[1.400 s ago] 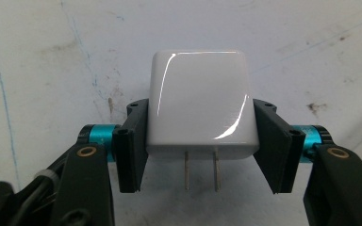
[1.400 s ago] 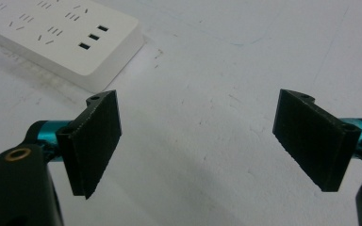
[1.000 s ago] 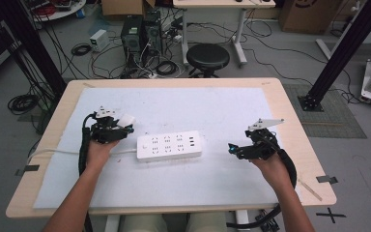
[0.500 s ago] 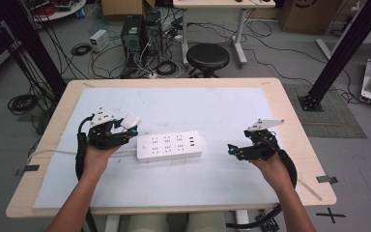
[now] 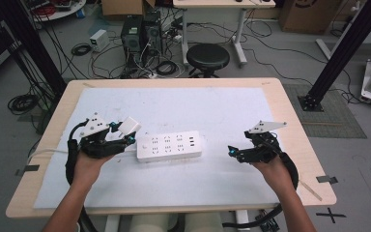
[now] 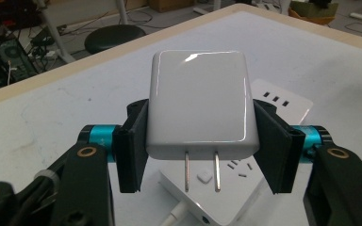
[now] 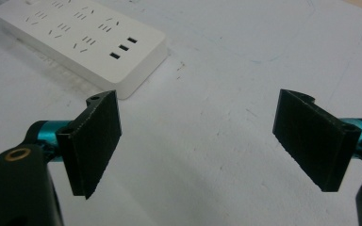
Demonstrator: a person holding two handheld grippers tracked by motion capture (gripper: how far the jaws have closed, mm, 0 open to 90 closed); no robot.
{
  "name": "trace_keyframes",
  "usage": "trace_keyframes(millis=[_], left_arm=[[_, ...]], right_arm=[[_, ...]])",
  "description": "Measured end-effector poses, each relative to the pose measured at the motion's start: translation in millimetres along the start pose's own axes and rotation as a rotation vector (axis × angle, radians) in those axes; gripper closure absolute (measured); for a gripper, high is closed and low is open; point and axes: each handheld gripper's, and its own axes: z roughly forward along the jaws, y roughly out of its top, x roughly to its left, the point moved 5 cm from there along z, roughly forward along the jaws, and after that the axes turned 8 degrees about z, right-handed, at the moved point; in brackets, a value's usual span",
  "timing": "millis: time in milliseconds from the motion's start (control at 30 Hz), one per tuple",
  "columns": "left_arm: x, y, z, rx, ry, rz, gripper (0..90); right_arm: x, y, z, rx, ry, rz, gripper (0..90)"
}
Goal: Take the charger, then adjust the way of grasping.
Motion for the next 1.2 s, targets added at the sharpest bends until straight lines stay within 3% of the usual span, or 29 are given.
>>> trace_keyframes(millis=[200,433,600,700,733,967,1000,1200], left_arm=[[-6.2,1.6,-3.5,-0.011,-0.024,0.023,42.6],[-10.5,2.1,-3.1,-0.024,-0.041,0.012,42.5],[-18.6,0.8,0.2,-0.018,-0.089,0.049,42.5],[-25.1,-0.2,3.7,-0.013,-0.13,0.091,42.5],[-28.2,0.0,5.1,-0.022,-0.144,0.09,42.5],[-43.9,-0.5,11.8,-0.037,-0.229,0.184,42.5],[-45.7,-0.4,12.3,-0.037,-0.235,0.188,42.5],[-51.0,-0.1,16.3,-0.046,-0.265,0.203,42.5]], right_arm=[[1.9,-0.5,-2.1,0.002,0.007,0.009,16.1],[8.2,3.1,-2.1,-0.003,0.017,0.003,16.1],[16.5,8.6,-1.0,-0.013,0.039,-0.007,16.0],[20.3,10.7,0.3,-0.015,0.021,-0.012,16.0],[21.6,11.1,0.8,-0.014,0.028,-0.014,16.1],[34.3,11.8,4.0,0.005,0.097,-0.028,16.1],[41.2,13.4,3.6,-0.008,0.135,-0.047,16.0],[52.0,16.5,5.5,0.0,0.181,-0.061,16.0]])
